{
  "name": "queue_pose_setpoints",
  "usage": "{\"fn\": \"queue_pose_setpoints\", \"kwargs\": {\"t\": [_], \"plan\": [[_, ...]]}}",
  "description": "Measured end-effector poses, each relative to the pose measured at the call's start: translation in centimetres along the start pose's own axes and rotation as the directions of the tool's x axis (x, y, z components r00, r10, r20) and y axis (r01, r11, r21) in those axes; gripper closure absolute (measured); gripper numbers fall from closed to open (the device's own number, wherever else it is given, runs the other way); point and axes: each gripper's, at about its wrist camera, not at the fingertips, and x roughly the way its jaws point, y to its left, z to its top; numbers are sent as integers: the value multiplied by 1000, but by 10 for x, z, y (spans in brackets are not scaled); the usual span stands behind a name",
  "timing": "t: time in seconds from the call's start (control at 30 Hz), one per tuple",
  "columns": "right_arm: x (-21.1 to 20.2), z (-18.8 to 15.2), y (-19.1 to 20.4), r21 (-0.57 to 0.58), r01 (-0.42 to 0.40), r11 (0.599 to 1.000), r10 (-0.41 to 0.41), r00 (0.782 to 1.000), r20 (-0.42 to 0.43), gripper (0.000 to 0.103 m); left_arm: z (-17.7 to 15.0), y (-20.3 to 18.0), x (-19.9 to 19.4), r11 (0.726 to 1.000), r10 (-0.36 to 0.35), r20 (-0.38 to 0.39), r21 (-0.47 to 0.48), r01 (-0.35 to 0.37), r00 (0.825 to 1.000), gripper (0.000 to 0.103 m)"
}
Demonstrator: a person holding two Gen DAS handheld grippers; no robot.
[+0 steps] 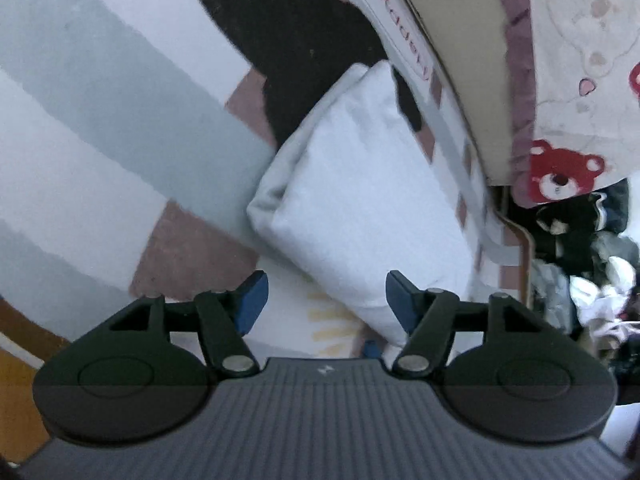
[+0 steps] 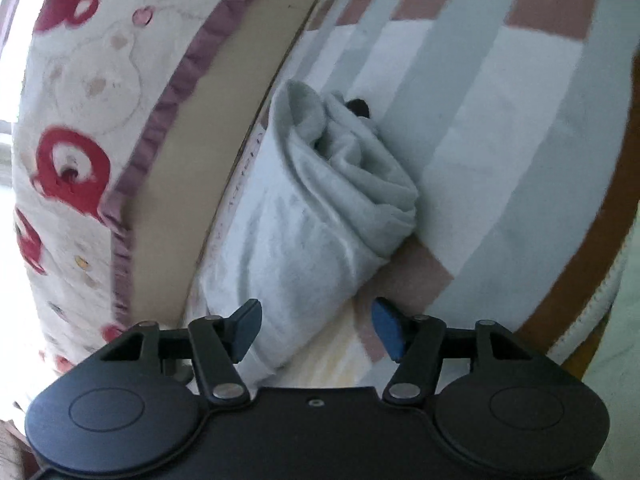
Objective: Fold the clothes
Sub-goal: 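Grasp the folded shirt end with the left gripper while the right gripper grasps the other end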
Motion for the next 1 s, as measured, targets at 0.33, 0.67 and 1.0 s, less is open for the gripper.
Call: {"fn": "queue_pose_setpoints", "kwargs": {"t": [0.33, 0.67, 1.0], "plan": [[21, 18, 17, 25, 55, 998, -58, 987, 152, 8, 31, -1, 23, 999, -46, 264, 18, 43, 963, 40], [26, 4, 78, -596, 312, 740, -168, 944, 285, 62, 14, -51, 29, 858, 121, 283, 452, -243, 952, 75], [40, 38, 26, -430, 189, 883, -133, 979, 158, 8, 74, -64, 66, 791, 41, 217, 589, -164, 975, 35]]}}
